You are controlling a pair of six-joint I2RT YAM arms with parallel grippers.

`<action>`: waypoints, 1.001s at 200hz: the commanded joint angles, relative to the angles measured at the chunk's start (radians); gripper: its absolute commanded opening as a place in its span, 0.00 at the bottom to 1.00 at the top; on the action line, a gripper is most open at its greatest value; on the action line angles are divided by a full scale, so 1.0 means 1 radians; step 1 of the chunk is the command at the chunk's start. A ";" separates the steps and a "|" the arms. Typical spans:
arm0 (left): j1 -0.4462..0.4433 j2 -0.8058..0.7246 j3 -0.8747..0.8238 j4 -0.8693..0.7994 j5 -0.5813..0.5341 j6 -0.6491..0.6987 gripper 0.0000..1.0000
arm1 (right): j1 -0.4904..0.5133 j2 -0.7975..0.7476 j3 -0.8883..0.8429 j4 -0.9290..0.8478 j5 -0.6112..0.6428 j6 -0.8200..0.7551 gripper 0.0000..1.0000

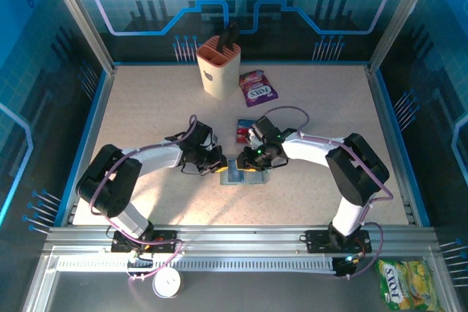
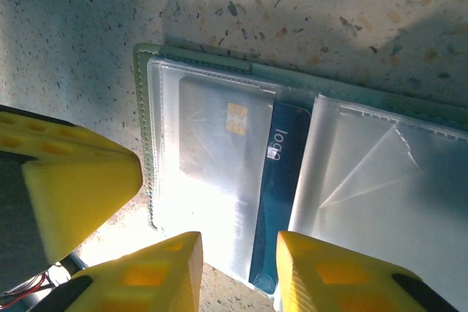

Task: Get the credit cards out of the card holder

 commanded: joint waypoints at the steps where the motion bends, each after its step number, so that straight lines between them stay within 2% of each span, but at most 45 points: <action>1: -0.016 0.006 0.029 -0.019 0.023 0.016 0.03 | 0.003 -0.021 0.007 -0.025 0.011 -0.010 0.34; 71: -0.022 0.064 0.012 0.008 0.007 0.004 0.00 | 0.001 -0.011 -0.001 -0.009 0.003 -0.003 0.34; 200: -0.022 0.078 0.005 -0.032 -0.032 0.023 0.00 | -0.004 0.037 -0.001 0.019 -0.026 0.001 0.35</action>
